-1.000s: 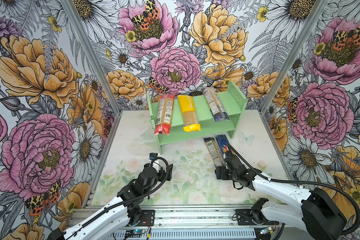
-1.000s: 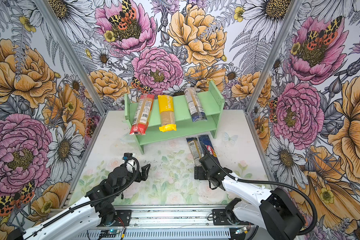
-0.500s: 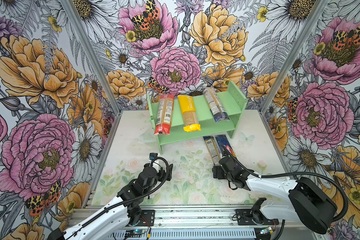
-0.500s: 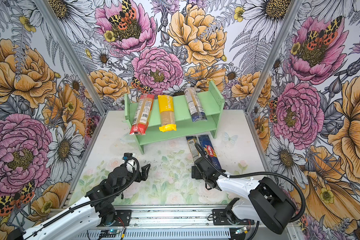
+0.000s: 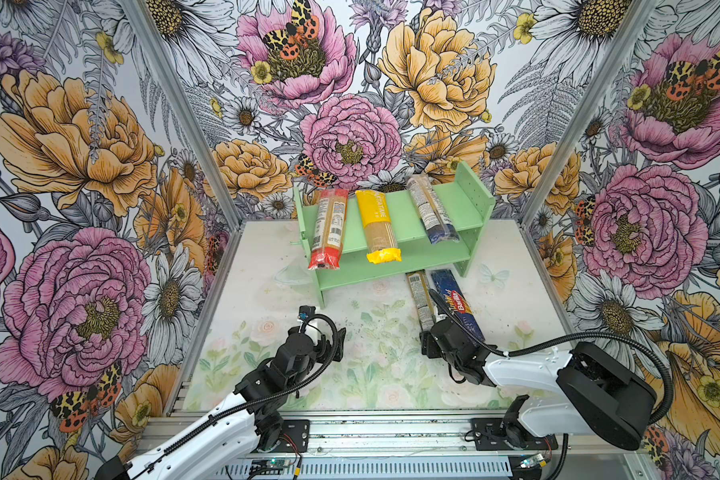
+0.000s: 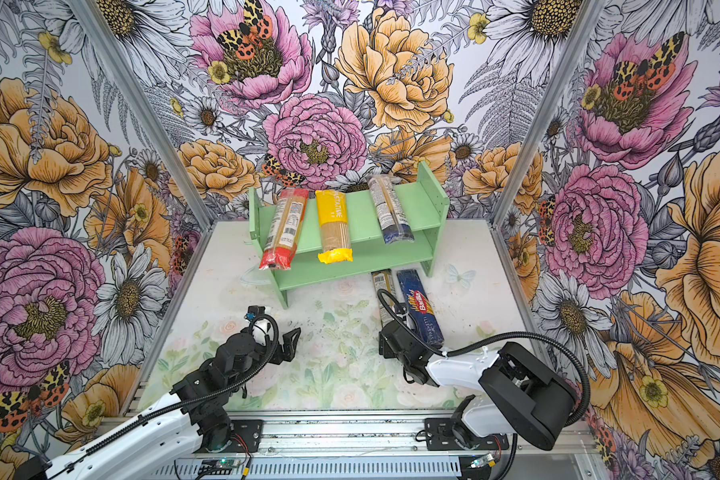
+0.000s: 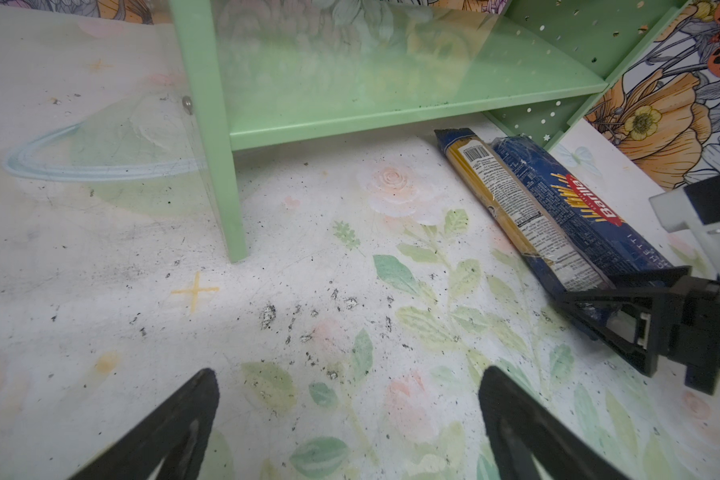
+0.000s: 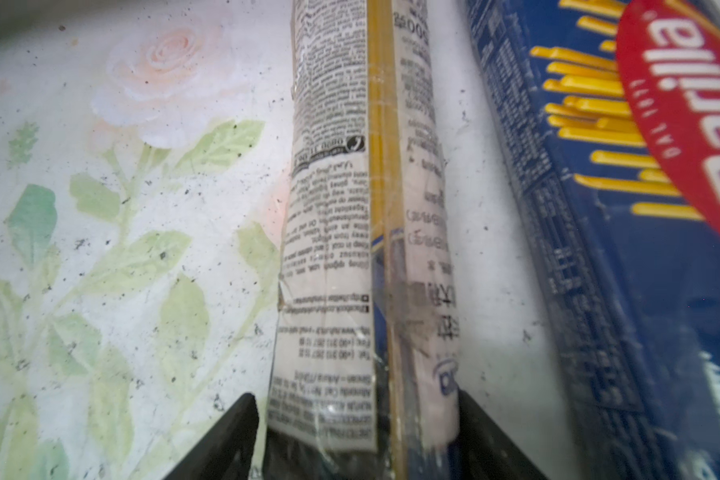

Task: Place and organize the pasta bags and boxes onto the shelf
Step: 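Lower the right gripper onto the white-labelled pack beside the Barilla box, then close the right gripper on the pack's near end and lift it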

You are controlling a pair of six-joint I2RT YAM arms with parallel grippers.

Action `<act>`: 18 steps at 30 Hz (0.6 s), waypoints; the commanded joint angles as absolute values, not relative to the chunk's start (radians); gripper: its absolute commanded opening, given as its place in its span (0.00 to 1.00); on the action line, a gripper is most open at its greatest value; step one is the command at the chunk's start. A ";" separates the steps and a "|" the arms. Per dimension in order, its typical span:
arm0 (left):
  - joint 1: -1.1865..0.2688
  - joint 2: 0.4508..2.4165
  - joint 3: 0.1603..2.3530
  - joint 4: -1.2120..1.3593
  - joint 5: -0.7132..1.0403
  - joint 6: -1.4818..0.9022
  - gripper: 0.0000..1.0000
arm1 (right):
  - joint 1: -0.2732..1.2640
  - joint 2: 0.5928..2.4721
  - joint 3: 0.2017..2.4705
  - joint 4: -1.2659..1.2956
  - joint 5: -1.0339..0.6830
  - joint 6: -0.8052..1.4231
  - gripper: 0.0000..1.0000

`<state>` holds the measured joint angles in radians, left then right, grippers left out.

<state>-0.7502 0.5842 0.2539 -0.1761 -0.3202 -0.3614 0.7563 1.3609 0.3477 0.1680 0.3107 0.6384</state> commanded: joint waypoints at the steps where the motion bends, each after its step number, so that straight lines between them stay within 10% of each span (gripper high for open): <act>1: -0.742 0.583 0.264 -0.160 -0.304 -0.372 0.99 | 0.765 1.389 0.294 0.163 0.260 0.647 0.74; 9: -0.742 0.584 0.264 -0.158 -0.302 -0.371 0.99 | 0.766 1.368 0.238 0.240 0.280 0.630 0.79; 18: -0.742 0.583 0.265 -0.160 -0.304 -0.372 0.99 | 0.768 1.393 0.229 0.284 0.246 0.615 0.41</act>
<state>-0.7502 0.5842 0.2539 -0.1761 -0.3202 -0.3614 0.7601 1.3563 0.2577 0.3508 0.3267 0.6163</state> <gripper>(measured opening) 0.987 0.443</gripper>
